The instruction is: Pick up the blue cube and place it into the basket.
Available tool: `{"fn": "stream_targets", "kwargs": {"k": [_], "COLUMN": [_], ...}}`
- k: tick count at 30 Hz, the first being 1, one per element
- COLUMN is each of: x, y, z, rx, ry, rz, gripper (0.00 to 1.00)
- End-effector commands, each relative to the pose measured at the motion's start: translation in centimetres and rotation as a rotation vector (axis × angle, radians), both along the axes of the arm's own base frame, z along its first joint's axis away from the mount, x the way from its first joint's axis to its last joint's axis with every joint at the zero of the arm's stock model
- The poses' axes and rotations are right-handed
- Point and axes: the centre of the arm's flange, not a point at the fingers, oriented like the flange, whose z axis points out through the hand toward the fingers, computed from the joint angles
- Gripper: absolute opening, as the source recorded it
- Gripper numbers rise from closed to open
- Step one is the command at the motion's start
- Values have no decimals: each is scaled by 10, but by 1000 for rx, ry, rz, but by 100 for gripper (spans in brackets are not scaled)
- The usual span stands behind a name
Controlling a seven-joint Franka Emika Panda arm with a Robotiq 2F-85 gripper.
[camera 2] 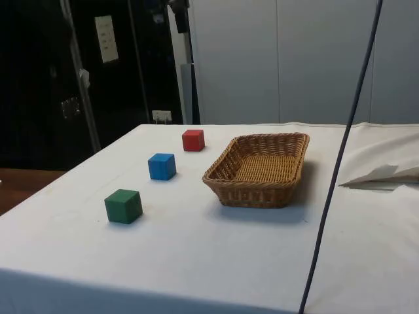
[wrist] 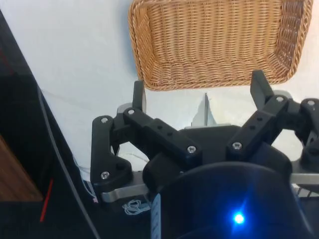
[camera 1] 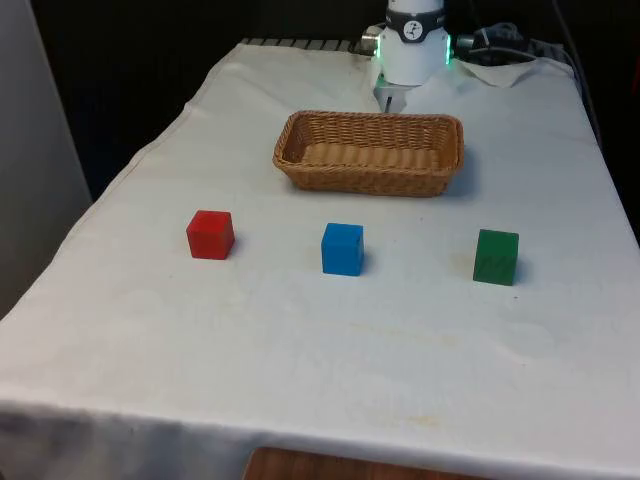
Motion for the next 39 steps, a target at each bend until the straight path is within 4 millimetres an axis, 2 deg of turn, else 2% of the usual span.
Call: {"fn": "stream_targets", "kwargs": {"k": [1, 14, 22, 32, 33, 39], "x": [4, 20, 32, 42, 40, 51], "y": [2, 9, 16, 13, 14, 6], "z": [-5, -28, -53, -77, -75, -94], "rx": [-5, -30, -73, -107, -99, -128], "ry": [-9, -40, -46, -47, -40, -64], "rz": [-5, -9, 10, 26, 28, 28], "gripper": [100, 100, 100, 100, 100, 100]}}
